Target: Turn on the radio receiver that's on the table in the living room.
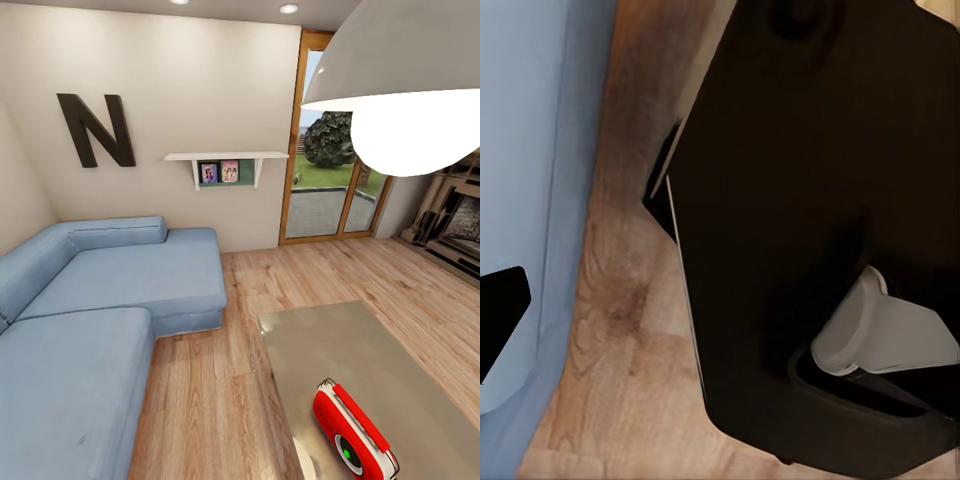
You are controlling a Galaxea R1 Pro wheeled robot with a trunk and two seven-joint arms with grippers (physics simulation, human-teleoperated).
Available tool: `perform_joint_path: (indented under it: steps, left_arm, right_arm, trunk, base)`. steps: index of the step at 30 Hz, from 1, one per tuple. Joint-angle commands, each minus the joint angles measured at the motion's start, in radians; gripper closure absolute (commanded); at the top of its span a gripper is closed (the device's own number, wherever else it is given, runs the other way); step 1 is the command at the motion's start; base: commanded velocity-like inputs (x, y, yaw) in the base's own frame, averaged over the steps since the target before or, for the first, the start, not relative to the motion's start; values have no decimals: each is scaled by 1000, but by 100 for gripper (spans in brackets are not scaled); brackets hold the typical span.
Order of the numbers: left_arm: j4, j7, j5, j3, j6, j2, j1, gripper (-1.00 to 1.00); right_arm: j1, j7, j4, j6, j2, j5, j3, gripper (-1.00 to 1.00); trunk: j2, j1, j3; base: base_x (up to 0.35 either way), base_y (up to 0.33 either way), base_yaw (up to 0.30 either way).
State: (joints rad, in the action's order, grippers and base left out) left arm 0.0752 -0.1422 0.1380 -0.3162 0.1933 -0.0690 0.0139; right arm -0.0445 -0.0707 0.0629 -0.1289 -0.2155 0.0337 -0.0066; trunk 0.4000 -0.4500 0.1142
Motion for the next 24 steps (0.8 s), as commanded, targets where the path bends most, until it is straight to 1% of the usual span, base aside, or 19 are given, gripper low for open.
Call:
perform_joint_path:
  steps: [1,8,11,14,15,17,18,19,21,24]
  left_arm:
    - [0,0,0,0,0,1,0,-100]
    - [0,0,1,-1,0,11,0,-100]
    - [0,0,2,-1,0,21,0,-100]
    - [0,0,3,-1,0,43,0,-100]
    - [0,0,2,-1,0,45,0,-100]
    - [0,0,2,-1,0,49,0,-100]
    - [0,0,2,-1,0,50,0,-100]
    - [0,0,2,-1,0,51,0,-100]
    - [0,0,2,-1,0,52,0,-100]
    - [0,0,2,-1,0,52,0,-100]
  right_arm:
    - [0,0,0,0,1,0,0,-100]
    - [0,2,0,0,5,0,0,-100]
    - [0,3,0,0,14,0,0,-100]
    - [0,3,0,0,53,0,0,-100]
    - [0,3,0,0,60,0,0,-100]
    - [0,3,0,0,86,0,0,-100]
    - [0,3,0,0,92,0,0,-100]
    - [0,3,0,0,108,0,0,-100]
    - [0,3,0,0,120,0,0,-100]
    - [0,3,0,0,126,0,0,-100]
  trunk:
    - [0,0,0]
    - [0,0,0]
    - [0,0,0]
    - [0,0,0]
    - [0,0,0]
    - [0,0,0]
    - [0,0,0]
    - [0,0,0]
    - [0,0,0]
    - [0,0,0]
  base:
    - [0,0,0]
    - [0,0,0]
    - [0,0,0]
    - [0,0,0]
    - [0,0,0]
    - [0,0,0]
    - [0,0,0]
    - [0,0,0]
    - [0,0,0]
    - [0,0,0]
